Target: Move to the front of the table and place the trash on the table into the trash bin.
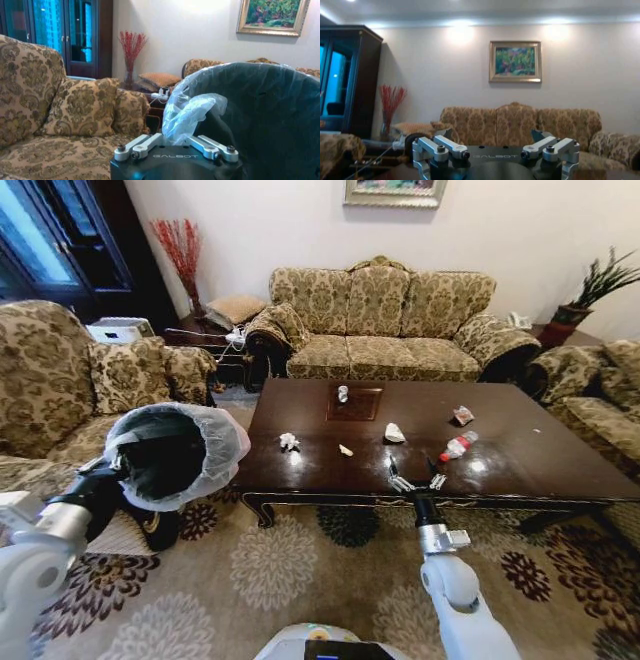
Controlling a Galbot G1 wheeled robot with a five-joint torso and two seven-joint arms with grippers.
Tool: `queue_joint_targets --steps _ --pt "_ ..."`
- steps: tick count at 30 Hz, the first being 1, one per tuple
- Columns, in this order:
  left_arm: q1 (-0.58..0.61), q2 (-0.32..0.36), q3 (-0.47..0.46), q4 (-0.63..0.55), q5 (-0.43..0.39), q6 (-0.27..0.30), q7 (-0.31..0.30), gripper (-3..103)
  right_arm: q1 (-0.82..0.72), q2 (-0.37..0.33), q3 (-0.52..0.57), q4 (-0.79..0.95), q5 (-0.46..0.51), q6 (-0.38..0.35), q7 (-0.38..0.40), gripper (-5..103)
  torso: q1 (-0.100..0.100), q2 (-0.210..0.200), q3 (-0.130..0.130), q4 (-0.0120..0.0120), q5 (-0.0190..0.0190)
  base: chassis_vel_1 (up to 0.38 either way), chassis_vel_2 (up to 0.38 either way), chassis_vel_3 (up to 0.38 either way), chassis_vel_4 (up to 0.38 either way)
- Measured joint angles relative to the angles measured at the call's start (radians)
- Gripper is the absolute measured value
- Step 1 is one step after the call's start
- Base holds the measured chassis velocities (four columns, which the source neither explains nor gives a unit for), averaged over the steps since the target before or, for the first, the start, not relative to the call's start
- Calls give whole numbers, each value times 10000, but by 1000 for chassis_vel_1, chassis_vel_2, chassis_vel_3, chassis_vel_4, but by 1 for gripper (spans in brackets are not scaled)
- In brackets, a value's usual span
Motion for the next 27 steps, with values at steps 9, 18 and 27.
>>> queue_joint_targets --steps 9,18,27 --pt "-10 -195 290 -334 107 -42 45 2 -267 -22 248 261 256 -78 -605 100 0 0 0 -10 10 -50 -30 24 8" --pt "-3 -232 408 -438 215 -47 58 2 -323 35 256 256 263 57 -649 100 -4 2 -2 -4 7 -35 83 60 -53" --pt "37 -237 411 -450 222 -103 140 2 -119 72 127 220 40 273 -487 100 16 -3 6 -7 9 -188 173 170 -168"
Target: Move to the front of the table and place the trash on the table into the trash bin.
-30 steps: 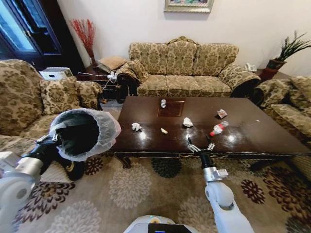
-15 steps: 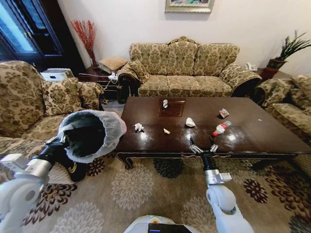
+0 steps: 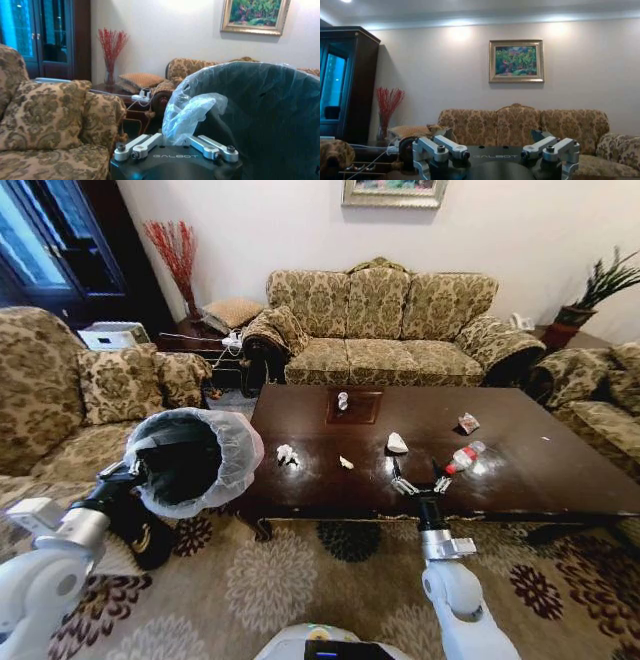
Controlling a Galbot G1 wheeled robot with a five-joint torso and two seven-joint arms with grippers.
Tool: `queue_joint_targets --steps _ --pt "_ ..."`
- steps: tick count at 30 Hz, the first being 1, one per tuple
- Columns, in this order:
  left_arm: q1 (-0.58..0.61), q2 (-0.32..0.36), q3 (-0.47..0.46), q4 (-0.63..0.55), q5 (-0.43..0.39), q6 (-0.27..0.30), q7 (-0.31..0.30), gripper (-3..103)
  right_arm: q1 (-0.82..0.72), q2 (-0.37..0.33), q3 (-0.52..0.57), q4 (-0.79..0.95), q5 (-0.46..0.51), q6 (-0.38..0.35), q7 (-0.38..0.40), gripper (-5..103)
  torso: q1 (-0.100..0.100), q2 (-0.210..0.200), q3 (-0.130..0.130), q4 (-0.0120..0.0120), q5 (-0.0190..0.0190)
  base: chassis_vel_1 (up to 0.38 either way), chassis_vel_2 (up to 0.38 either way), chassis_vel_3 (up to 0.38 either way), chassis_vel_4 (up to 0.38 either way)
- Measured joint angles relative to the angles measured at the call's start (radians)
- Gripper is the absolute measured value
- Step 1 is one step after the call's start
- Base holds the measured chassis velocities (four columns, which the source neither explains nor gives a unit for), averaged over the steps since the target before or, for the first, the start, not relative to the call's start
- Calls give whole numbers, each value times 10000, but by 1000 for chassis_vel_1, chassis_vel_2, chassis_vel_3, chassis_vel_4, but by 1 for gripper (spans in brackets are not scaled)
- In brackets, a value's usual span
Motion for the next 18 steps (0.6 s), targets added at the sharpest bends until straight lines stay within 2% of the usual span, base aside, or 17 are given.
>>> queue_joint_targets --steps 9,14,18 --pt "82 31 1 -116 14 -13 18 2 270 43 -308 -198 -23 -129 -75 100 -30 5 -12 1 -3 -1 29 -24 -29" --pt "123 51 115 -157 114 -24 17 2 560 34 -643 -439 -110 -238 -35 100 -26 7 -9 4 -7 179 75 -142 -53" --pt "107 44 239 -190 202 -25 21 2 1016 2 -1146 -759 -130 -511 127 100 -18 5 -7 1 0 168 190 -154 -177"
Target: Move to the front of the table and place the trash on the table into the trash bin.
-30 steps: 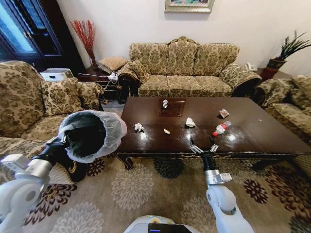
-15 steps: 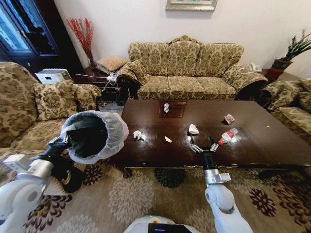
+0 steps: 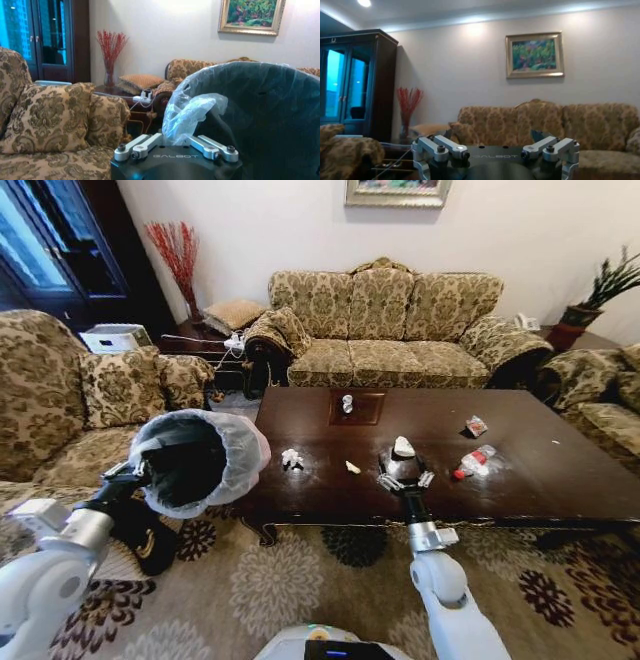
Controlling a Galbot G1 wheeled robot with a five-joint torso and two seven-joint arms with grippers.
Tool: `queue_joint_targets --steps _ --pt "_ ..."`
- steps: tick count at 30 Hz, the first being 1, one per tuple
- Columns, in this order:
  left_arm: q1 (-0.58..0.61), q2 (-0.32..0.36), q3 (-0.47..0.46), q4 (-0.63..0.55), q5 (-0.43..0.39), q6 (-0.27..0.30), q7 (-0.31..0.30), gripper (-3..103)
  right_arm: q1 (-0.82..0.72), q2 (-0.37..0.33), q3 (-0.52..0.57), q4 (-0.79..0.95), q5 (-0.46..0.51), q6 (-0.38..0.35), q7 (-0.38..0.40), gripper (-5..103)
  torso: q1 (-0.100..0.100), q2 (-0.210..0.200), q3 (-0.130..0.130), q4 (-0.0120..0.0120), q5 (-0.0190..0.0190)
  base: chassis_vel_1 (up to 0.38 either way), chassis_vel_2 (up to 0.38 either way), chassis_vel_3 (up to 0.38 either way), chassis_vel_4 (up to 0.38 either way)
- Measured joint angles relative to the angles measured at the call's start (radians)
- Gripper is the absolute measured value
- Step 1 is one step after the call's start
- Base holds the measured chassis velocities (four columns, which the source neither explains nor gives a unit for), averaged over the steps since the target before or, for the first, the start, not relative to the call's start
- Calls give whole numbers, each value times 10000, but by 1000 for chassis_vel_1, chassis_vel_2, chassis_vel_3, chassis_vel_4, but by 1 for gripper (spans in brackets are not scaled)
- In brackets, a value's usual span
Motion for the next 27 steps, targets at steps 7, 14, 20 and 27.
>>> queue_joint_targets --steps 7,14,20,27 --pt "77 61 98 -86 94 0 2 2 1459 7 -1832 -1377 177 -999 924 100 6 -3 3 3 -7 175 209 -168 -197" --pt "183 142 165 -129 208 12 16 2 3254 889 -3339 -3158 863 -2724 2625 100 1 -2 1 2 5 34 22 -19 -21" --pt "215 173 224 -150 242 58 27 2 4525 1790 -3936 -4948 1255 -3233 3075 100 6 -3 3 -3 -3 -25 -28 10 11" --pt "183 281 339 -46 264 94 2 2 5535 2368 -4178 -6391 1164 -3334 3114 100 2 -3 1 5 -6 0 0 0 0"
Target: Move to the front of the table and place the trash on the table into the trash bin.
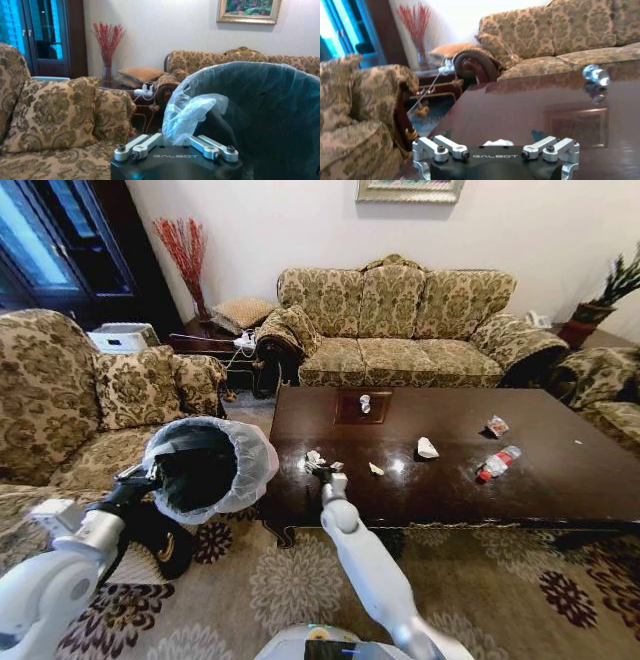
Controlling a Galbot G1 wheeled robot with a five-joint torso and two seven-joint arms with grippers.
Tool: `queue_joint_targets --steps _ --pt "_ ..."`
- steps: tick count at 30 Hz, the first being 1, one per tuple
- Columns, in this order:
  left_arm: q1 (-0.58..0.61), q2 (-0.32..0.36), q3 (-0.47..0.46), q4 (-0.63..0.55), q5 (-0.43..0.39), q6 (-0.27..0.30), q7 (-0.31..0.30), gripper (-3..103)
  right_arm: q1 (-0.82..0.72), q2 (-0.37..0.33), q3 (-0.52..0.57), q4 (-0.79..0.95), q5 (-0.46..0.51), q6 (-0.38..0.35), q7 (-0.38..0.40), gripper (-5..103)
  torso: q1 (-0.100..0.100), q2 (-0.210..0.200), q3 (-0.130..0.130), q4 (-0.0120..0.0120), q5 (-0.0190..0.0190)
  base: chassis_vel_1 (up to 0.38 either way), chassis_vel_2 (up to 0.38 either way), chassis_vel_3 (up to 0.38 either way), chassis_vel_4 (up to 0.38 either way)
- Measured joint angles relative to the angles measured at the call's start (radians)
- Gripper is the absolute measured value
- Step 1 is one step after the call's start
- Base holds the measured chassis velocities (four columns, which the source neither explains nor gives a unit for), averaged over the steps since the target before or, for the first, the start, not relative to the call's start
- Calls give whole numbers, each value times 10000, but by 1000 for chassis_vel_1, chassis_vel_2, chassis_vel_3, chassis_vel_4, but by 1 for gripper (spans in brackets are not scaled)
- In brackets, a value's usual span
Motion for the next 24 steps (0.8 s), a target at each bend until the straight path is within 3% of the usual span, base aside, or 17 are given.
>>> queue_joint_targets --steps 2,8,11,13,16,19,21,23,24 --pt "-34 20 60 56 3 9 -8 2 319 19 -17 -547 -74 -113 143 103 -1 0 0 -2 2 0 0 0 0" --pt "-81 -13 179 161 43 16 -12 2 618 7 212 -1262 -474 -219 301 98 3 0 1 -7 3 0 0 0 0" --pt "-123 3 231 209 51 16 -13 2 688 -4 224 -1555 -413 -248 166 89 1 0 0 -5 4 0 0 0 0" --pt "-134 19 243 220 51 16 -15 2 705 -6 248 -1627 -392 -237 86 89 0 0 0 -4 4 0 0 0 0" --pt "-166 75 285 250 52 14 -20 2 701 -11 286 -1682 -324 -242 -57 72 0 0 0 -4 4 0 0 0 0" --pt "-171 87 297 255 52 9 -20 2 674 -16 307 -1682 -310 -250 -108 66 1 0 0 -5 4 0 0 0 0" --pt "-173 89 316 256 52 2 -19 2 649 -19 321 -1701 -282 -262 -145 50 1 0 0 -5 4 0 0 0 0" --pt "-173 88 320 256 51 -3 -20 2 638 -20 330 -1703 -278 -262 -152 50 0 0 0 -5 4 0 0 0 0" --pt "-166 87 322 257 51 -6 -20 2 618 -21 355 -1700 -268 -269 -162 45 0 0 -1 -4 4 0 0 0 0"
